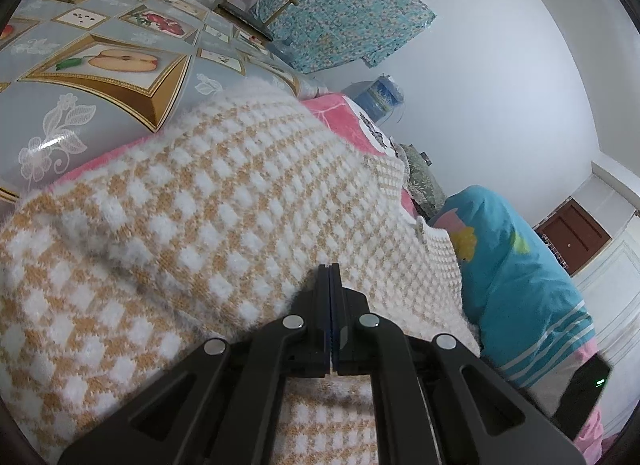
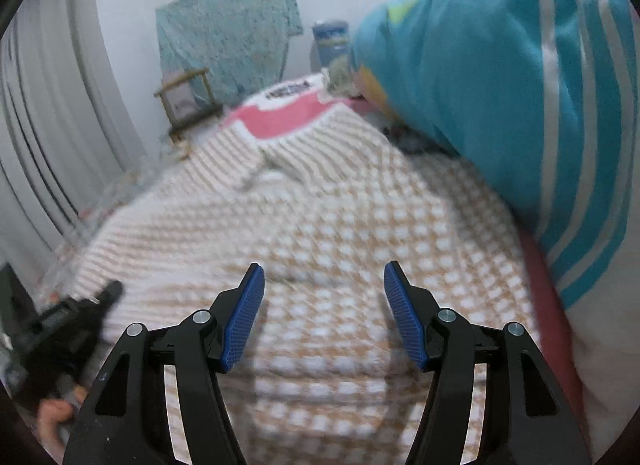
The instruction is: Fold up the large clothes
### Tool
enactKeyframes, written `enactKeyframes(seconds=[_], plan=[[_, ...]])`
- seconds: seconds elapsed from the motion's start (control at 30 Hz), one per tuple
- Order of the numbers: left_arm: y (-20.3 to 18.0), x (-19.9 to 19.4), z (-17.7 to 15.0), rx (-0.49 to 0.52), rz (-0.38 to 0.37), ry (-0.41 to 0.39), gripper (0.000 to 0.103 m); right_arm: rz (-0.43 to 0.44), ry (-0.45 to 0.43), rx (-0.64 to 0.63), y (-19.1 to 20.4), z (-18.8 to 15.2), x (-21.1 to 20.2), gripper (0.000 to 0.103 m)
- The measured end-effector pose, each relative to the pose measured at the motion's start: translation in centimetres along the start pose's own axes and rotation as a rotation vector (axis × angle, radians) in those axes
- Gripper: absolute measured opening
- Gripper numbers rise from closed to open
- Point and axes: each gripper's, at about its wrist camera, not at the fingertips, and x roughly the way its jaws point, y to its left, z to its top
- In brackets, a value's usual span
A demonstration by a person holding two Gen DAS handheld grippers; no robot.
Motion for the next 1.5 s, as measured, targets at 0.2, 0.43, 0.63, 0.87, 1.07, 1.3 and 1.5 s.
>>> enactKeyframes(seconds=[0.2,0.43,0.63,0.87,1.07,1.3,1.5], plan=[[-0.2,0.1,-0.2,0.011,0.0,-0.006,0.003,0.02,0.055,-0.025,3.1,1.1,1.4,0.058],[-0.2,0.1,-0.2,0.013,0.002,-0.005,0.003,0.11,0.129,-0.021,3.4,-0.3,3.9,0.058],[-0.3,0.2,-0.2,0.014,0.0,-0.006,0.003,0.132,0.106,0.152,-0.4,-0.2,3.4,0.054],[-0.3,0.2,-0.2,0.014,0.0,-0.006,0.003,0.03,0.093,0.265,-3.0,-0.6,3.1,0.002],[-0.3,0.2,-0.2,0.013,-0.001,-0.007,0.003,-0.023,0.078,0.292,-3.8,-0.8,2.8,0.0],[-0.3,0.2,-0.2,0.012,-0.003,-0.007,0.003,0.041,0.049,0.36,-5.6,-1.9,1.9,0.0],[-0.3,0.2,-0.2,0.01,-0.006,-0.006,0.003,0.036,0.021,0.438,-7.0,-2.5,1.0,0.0]])
